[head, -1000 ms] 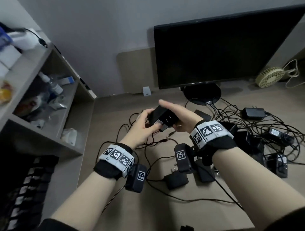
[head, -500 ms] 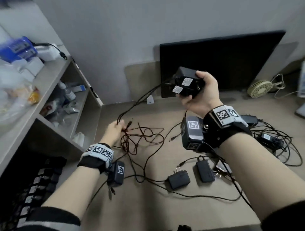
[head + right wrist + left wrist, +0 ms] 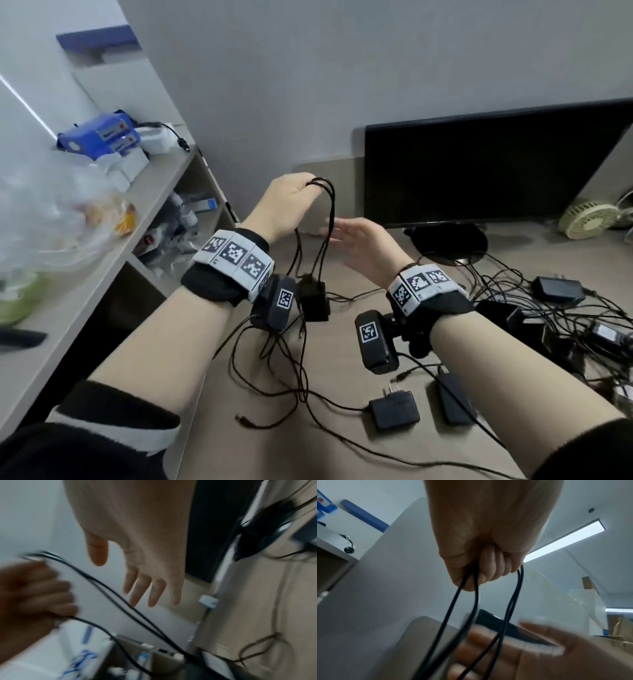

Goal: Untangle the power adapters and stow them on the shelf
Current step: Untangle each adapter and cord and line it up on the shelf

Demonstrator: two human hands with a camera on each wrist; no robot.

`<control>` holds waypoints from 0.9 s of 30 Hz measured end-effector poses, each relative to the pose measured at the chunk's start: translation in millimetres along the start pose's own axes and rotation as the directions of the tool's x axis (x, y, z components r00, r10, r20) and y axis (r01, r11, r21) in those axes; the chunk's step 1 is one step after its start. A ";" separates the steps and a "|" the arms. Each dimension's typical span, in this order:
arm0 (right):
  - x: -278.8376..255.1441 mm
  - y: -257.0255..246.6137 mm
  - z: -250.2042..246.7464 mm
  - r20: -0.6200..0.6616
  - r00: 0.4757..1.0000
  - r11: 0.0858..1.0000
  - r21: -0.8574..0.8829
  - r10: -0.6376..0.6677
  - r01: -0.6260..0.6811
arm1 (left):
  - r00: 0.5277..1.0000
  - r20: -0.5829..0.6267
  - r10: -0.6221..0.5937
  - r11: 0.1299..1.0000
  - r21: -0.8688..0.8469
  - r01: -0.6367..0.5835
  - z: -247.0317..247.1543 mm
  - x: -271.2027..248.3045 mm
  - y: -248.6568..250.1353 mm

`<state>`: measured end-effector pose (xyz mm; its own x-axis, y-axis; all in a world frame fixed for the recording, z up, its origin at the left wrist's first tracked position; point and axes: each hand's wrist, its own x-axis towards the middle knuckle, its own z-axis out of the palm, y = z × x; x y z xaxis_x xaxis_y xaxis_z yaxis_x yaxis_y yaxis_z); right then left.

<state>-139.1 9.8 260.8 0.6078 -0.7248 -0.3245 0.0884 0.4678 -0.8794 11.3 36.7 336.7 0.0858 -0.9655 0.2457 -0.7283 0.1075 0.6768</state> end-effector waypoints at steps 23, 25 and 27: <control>21.1 -31.3 -2.7 0.106 0.934 0.802 -0.486 -0.341 0.348 | 0.926 -0.119 -0.357 0.793 -0.563 0.233 1.8 -47.8 -72.2; 22.0 -20.8 11.6 0.194 0.930 0.771 -0.520 -0.312 0.367 | 0.958 -0.126 -0.259 0.792 -0.595 0.136 -15.9 -37.8 -32.5; 20.9 -17.8 27.4 0.267 0.917 0.787 -0.476 -0.295 0.392 | 0.970 -0.103 -0.221 0.722 -0.686 0.091 -29.4 -29.0 -2.5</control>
<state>-106.3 0.2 279.2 0.7423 -0.6678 0.0549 -0.0680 -0.1566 -0.9853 30.7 71.4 348.3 0.3141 -0.9357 0.1604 -0.0516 0.1519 0.9870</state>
